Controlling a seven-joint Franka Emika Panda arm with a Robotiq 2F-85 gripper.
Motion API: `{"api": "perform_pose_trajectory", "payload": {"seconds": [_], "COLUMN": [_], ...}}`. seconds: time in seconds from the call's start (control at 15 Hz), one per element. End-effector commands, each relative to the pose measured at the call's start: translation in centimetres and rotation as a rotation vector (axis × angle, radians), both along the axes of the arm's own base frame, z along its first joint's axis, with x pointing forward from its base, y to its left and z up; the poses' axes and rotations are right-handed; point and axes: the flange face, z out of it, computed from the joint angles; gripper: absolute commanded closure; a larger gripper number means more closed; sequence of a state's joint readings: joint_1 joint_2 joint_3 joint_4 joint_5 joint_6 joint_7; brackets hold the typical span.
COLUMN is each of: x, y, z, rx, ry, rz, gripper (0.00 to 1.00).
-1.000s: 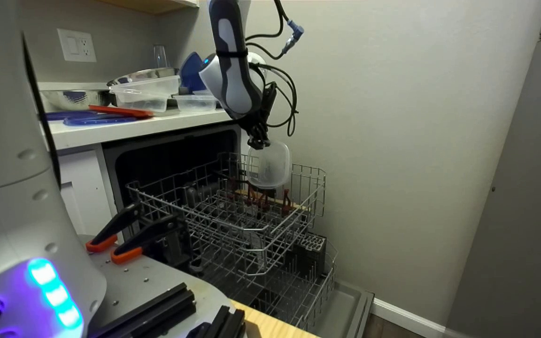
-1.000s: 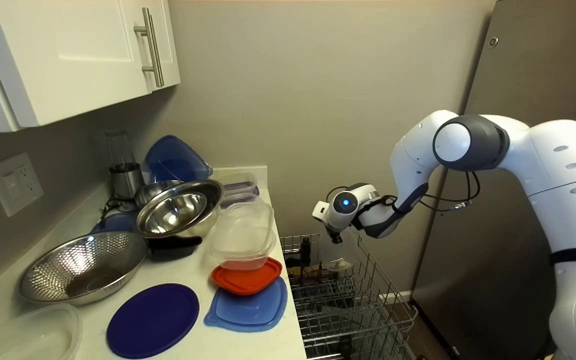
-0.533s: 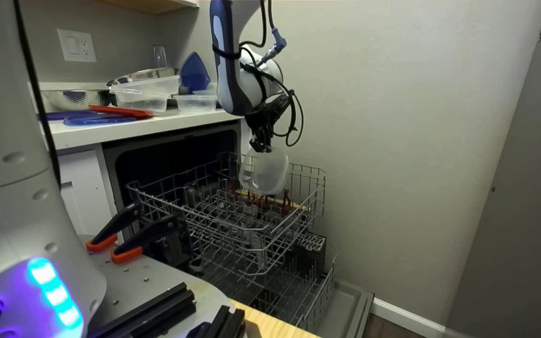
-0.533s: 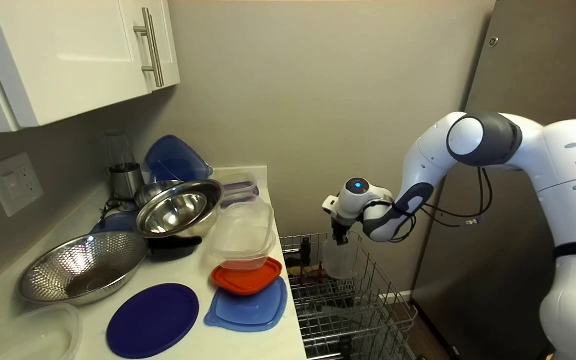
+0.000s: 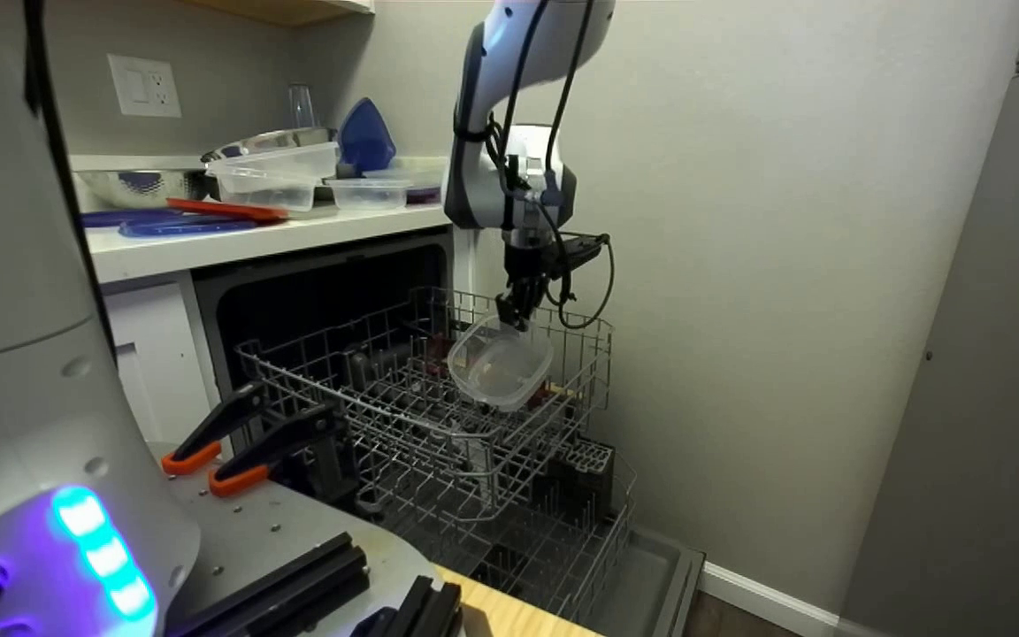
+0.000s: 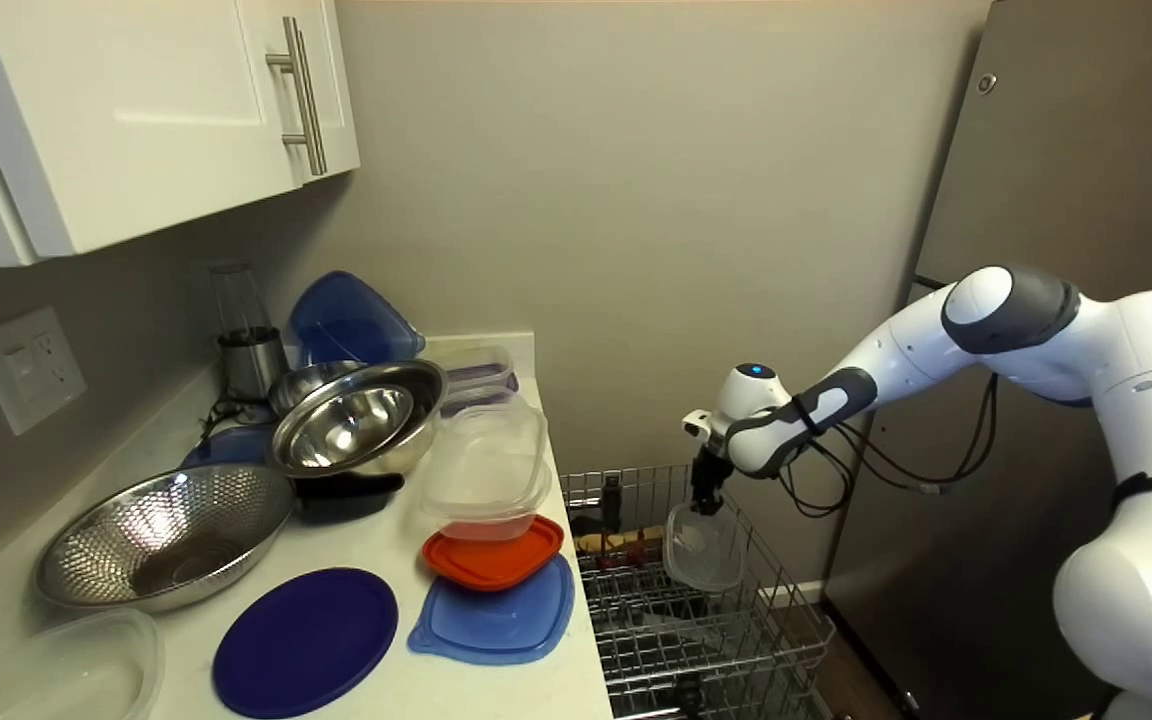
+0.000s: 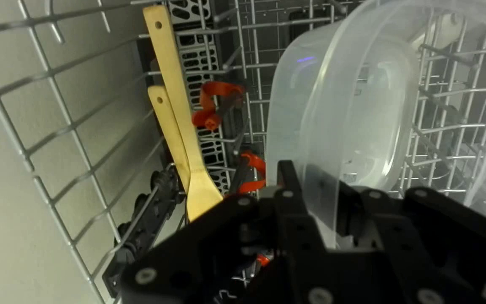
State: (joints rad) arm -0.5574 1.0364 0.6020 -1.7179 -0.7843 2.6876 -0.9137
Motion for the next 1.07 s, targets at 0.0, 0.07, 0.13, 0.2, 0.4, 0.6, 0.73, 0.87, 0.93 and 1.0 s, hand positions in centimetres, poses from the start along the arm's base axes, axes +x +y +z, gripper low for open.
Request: {"api": "perform_pose_trajectory", "payload": {"seconds": [0.0, 0.07, 0.13, 0.2, 0.4, 0.6, 0.73, 0.87, 0.93, 1.0], "x": [2.1, 2.7, 3.2, 3.7, 4.8, 5.6, 6.0, 6.6, 6.8, 7.1], "y": [-2.3, -2.9, -3.4, -3.9, -4.8, -5.3, -5.5, -5.1, -4.7, -4.1], "z": [-1.4, -1.4, -1.5, -1.5, -1.6, -1.2, -0.4, 0.8, 1.3, 1.8], "rx": [0.074, 0.099, 0.121, 0.142, 0.180, 0.195, 0.199, 0.205, 0.210, 0.211], "ry": [0.106, 0.126, 0.139, 0.148, 0.161, 0.146, 0.145, 0.161, 0.174, 0.198], "rz": [-0.018, -0.030, -0.042, -0.053, -0.080, -0.102, -0.115, -0.116, -0.105, -0.086], "gripper": [0.96, 0.96, 0.96, 0.96, 0.96, 0.96, 0.96, 0.96, 0.96, 0.96]}}
